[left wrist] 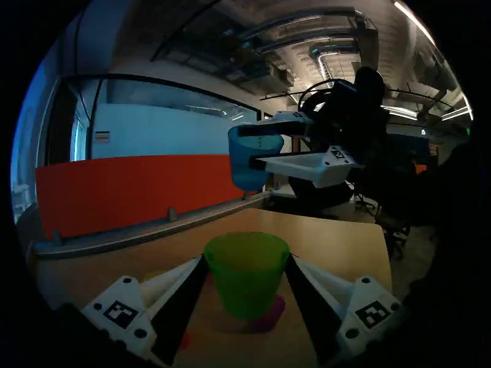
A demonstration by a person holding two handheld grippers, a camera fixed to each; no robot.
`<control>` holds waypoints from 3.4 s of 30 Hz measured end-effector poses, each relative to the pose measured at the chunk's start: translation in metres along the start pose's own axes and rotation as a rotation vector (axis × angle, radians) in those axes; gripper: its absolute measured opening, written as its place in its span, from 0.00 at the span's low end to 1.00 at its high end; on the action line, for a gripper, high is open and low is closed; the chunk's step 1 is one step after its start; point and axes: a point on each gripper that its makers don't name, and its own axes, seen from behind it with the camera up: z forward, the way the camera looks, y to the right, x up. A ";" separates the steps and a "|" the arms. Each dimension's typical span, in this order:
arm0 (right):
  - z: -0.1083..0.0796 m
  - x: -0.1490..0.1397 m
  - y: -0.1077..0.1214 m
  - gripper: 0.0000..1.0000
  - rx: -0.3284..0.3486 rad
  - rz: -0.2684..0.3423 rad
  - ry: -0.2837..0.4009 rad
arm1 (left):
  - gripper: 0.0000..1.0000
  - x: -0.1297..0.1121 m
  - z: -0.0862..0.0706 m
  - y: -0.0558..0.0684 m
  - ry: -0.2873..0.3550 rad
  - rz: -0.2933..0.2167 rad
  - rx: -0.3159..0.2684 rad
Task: Pour water
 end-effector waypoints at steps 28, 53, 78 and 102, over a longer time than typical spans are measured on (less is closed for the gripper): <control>0.018 0.013 0.009 0.92 0.001 -0.233 -0.007 | 0.87 0.001 0.008 0.009 0.001 -0.001 -0.030; 0.028 0.018 0.017 0.92 -0.007 -0.411 -0.024 | 0.87 0.005 0.013 0.013 0.006 0.001 -0.043; 0.030 0.021 0.022 0.92 -0.019 -0.493 -0.022 | 0.87 0.002 0.013 0.013 0.005 0.000 -0.042; 0.030 0.028 0.030 0.92 -0.032 -0.574 -0.016 | 0.87 0.003 0.012 0.015 0.003 0.004 -0.050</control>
